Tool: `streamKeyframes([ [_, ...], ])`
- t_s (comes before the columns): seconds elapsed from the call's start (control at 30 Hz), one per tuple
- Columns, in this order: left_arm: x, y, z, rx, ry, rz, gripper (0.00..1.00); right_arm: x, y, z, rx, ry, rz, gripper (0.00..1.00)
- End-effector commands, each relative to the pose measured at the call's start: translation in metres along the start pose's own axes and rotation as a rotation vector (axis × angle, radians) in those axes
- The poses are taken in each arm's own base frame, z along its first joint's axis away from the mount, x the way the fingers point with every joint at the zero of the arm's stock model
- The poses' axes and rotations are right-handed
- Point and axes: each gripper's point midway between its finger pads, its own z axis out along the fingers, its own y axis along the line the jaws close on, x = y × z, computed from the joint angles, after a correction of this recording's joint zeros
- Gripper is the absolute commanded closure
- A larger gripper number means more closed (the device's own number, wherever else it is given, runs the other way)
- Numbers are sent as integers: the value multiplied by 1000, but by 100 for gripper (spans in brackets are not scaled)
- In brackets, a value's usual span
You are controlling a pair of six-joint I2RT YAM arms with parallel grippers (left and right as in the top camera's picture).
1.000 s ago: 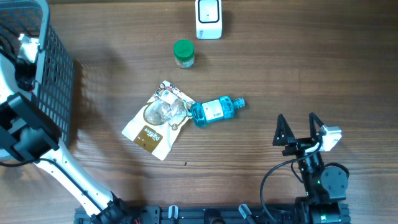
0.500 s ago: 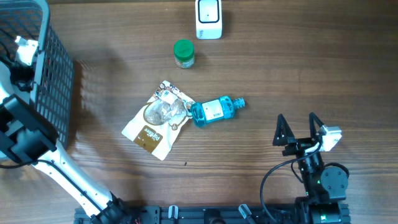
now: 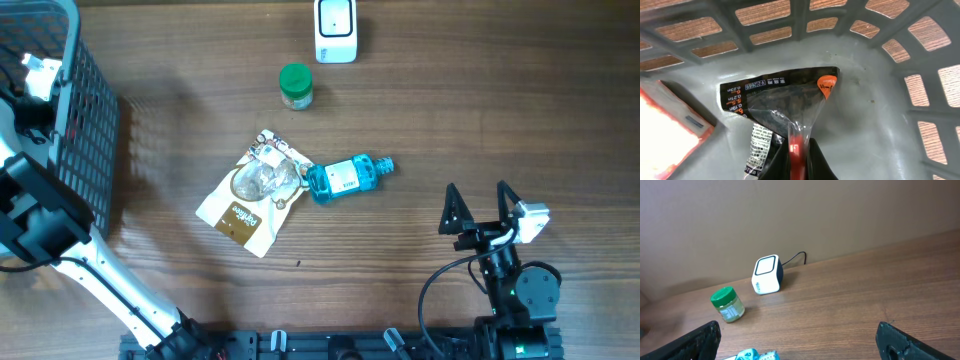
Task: Scan the item barcode
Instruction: 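Lift the packet out and carry it toward the scanner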
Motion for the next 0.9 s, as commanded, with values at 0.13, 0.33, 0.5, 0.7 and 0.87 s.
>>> streamKeyframes([
  [0.13, 20, -14, -3, 43, 73, -115, 96, -2, -1, 0, 7, -12, -18, 0],
  [0.33, -30, -14, -92, -85, -69, -135, 96, -2, -1, 0, 7, -12, -18, 0],
  [0.5, -71, -35, -199, -222, -235, -114, 96, -2, -1, 0, 7, -12, -17, 0],
  [0.7, -106, -98, -326, -306, -492, -19, 96, -2, -1, 0, 7, -12, -18, 0],
  [0.87, -131, -205, -394, -39, -761, 171, 96, -2, -1, 0, 7, -12, -17, 0],
])
